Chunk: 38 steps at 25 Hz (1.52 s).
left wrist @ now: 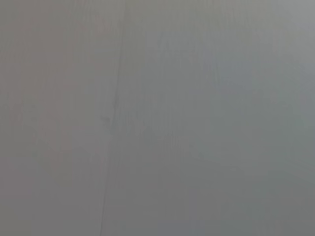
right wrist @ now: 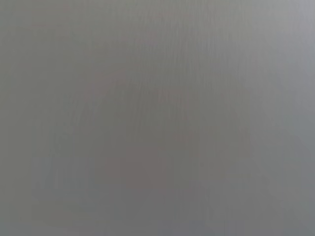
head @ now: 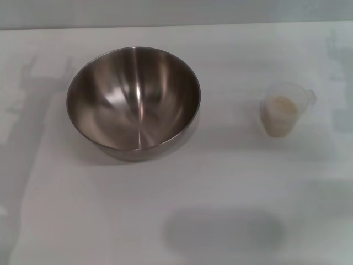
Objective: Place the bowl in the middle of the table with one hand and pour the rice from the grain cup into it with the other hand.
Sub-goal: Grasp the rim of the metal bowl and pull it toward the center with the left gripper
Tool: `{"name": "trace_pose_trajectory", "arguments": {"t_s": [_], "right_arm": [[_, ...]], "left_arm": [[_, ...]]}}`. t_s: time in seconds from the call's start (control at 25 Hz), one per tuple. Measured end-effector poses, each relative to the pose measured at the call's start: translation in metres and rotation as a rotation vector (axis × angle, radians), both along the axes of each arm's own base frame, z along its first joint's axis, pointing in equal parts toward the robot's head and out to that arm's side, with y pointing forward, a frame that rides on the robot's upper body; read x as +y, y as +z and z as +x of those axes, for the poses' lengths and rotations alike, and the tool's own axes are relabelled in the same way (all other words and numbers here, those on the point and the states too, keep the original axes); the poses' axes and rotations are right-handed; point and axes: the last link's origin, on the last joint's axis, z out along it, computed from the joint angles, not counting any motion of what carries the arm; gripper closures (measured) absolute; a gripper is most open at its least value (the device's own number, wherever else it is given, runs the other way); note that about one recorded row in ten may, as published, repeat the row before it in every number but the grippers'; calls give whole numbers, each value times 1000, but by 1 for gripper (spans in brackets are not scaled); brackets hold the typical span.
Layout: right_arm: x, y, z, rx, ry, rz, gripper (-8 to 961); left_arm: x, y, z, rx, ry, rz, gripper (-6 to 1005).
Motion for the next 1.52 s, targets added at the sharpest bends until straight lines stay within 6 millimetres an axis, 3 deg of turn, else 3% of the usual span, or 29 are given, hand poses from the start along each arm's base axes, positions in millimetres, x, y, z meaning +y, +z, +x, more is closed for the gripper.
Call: {"name": "trace_pose_trajectory", "arguments": {"t_s": [0.32,0.64,0.68,0.96,1.32,1.52], "right_arm": [[0,0,0,-1,-1,0,409],[-1,1,3,1,-5,0,408],[-2,1,3,1,-5,0,408],[-2,2,5,9,-12,7,408],[-4,2,7,13,-17,6,409],[-4,1,6,17,-14,5,409]], "left_arm": [[6,1,6,-11,-4,-4,169],[35,7,12,-102,108,-74,181],[45,11,16,-147,159,-114,182],[66,20,35,-197,307,-299,193],[63,36,61,-179,467,-526,207],[53,43,74,-46,614,-691,214]]}}
